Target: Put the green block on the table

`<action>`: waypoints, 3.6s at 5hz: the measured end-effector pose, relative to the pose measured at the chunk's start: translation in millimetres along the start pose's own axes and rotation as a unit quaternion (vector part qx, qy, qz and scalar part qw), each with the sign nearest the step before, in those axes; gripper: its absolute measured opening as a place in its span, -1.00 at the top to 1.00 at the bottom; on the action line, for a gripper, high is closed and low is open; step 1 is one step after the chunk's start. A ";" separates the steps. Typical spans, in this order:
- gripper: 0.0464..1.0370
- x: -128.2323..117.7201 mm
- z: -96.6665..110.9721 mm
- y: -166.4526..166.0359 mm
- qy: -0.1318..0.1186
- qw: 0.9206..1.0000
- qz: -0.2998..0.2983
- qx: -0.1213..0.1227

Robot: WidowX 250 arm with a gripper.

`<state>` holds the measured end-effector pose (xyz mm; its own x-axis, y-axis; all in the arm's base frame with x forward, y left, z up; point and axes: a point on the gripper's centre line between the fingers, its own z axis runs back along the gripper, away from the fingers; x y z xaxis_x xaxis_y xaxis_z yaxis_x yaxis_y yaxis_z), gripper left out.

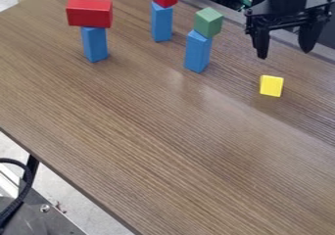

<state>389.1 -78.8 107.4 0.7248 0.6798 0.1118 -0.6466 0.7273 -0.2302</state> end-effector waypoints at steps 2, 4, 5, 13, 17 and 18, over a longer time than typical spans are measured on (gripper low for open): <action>-0.93 -6.5 -20.1 15.4 0.029 0.999 0.027 0.021; -0.93 10.1 0.8 34.7 0.008 0.993 0.114 0.022; -0.93 15.1 4.3 44.0 0.004 0.988 0.149 0.047; -0.93 47.7 4.7 65.0 0.028 0.968 0.238 0.069; -0.83 66.8 -11.0 74.9 0.021 0.963 0.252 0.088; -0.26 73.6 -9.6 77.2 0.010 0.961 0.261 0.088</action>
<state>394.9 26.5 88.5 0.2935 0.9560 0.0061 -0.9526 0.2930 -0.0817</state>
